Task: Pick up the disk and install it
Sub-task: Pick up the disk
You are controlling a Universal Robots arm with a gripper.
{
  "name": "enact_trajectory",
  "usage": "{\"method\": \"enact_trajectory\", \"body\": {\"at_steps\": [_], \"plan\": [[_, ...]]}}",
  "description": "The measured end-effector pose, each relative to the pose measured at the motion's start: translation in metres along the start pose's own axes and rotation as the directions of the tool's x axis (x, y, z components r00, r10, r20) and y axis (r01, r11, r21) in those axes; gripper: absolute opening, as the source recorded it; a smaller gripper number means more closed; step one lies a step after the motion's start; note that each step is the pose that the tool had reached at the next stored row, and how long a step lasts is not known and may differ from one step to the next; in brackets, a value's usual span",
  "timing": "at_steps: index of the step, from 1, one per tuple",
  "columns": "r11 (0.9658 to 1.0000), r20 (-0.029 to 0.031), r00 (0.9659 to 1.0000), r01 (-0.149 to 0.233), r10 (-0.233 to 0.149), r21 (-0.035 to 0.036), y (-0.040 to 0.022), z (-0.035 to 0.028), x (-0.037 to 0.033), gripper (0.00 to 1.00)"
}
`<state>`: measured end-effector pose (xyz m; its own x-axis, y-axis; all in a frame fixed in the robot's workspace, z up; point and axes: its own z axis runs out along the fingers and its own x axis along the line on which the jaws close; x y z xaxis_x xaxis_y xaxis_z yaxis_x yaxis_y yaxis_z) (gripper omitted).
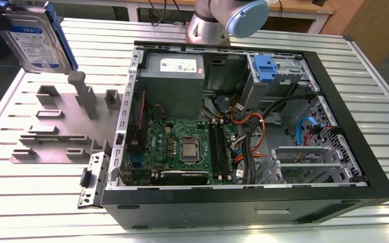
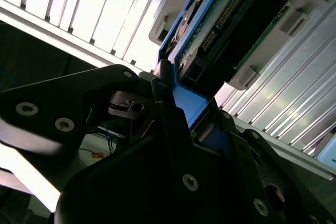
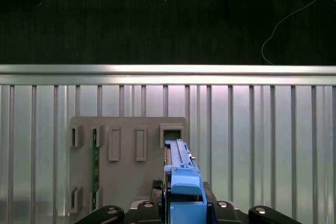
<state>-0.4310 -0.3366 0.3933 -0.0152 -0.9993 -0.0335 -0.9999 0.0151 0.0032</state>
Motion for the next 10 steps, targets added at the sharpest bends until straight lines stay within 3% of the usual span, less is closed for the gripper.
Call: {"method": "enact_trajectory", "body": {"at_steps": [10], "plan": [[1.0,0.0,1.0,0.0,0.0,0.0,0.0,-0.003,-0.0001,0.37]]}}
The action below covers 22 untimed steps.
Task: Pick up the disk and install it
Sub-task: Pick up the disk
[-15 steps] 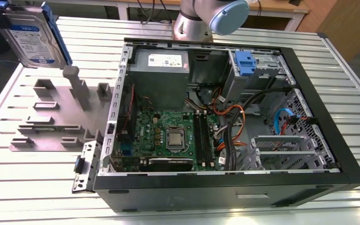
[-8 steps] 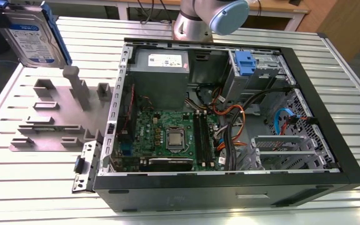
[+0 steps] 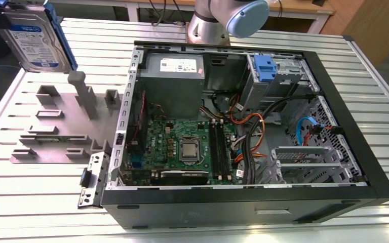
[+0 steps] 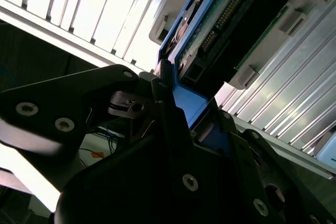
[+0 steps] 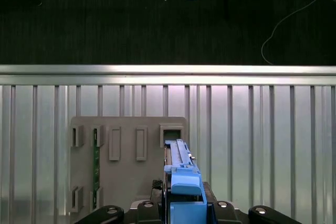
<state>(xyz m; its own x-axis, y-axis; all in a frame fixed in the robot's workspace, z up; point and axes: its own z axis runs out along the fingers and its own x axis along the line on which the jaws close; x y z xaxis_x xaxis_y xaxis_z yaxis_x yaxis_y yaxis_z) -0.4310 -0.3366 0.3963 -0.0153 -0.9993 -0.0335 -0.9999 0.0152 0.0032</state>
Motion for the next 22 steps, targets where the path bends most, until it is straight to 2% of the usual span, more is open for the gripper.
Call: {"method": "enact_trajectory", "body": {"at_steps": [22], "plan": [[1.0,0.0,1.0,0.0,0.0,0.0,0.0,-0.009,-0.0003,0.37]]}}
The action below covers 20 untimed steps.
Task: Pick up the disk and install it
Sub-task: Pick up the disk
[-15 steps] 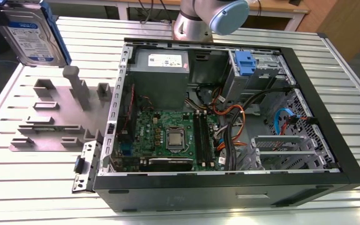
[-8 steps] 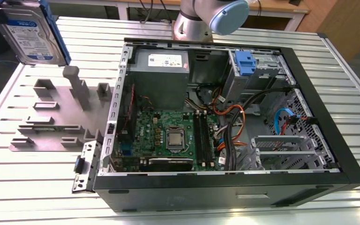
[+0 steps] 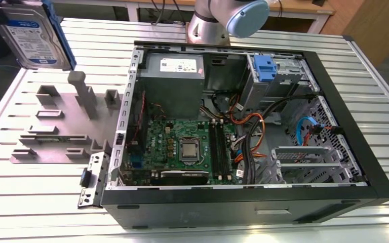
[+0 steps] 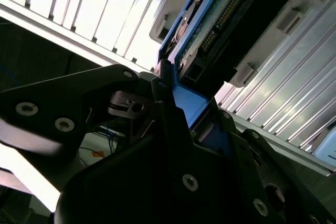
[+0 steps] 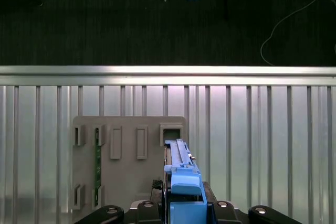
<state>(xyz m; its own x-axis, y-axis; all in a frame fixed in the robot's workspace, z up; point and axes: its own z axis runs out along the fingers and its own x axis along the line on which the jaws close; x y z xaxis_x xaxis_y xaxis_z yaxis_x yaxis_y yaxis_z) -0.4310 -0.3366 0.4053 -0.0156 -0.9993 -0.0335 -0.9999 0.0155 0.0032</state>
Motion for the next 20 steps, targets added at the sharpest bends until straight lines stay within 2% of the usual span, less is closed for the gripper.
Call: {"method": "enact_trajectory", "body": {"at_steps": [20], "plan": [[1.0,0.0,1.0,0.0,0.0,0.0001,0.0,-0.0105,-0.0004,0.37]]}}
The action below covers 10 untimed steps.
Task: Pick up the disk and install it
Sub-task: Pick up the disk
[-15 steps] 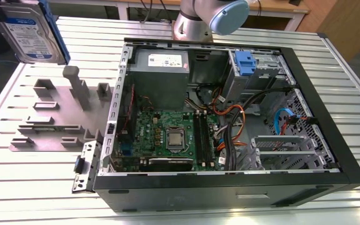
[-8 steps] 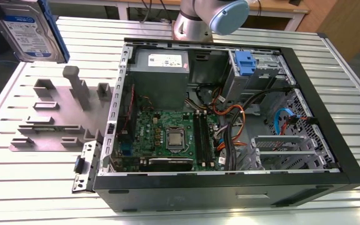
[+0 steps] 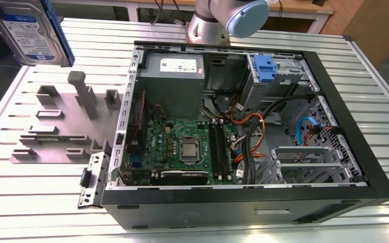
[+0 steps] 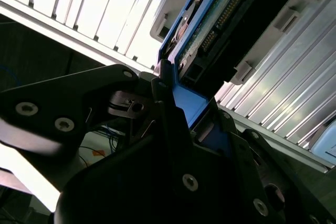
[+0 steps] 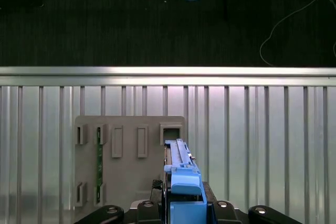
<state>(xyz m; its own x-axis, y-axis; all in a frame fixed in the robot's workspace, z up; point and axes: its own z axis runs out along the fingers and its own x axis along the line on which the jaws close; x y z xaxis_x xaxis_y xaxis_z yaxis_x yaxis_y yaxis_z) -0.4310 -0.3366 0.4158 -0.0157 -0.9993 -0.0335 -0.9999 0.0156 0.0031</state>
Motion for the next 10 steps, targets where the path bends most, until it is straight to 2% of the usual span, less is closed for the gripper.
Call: {"method": "enact_trajectory", "body": {"at_steps": [10], "plan": [[1.0,0.0,1.0,0.0,0.0,0.0,0.0,-0.0051,-0.0002,0.37]]}}
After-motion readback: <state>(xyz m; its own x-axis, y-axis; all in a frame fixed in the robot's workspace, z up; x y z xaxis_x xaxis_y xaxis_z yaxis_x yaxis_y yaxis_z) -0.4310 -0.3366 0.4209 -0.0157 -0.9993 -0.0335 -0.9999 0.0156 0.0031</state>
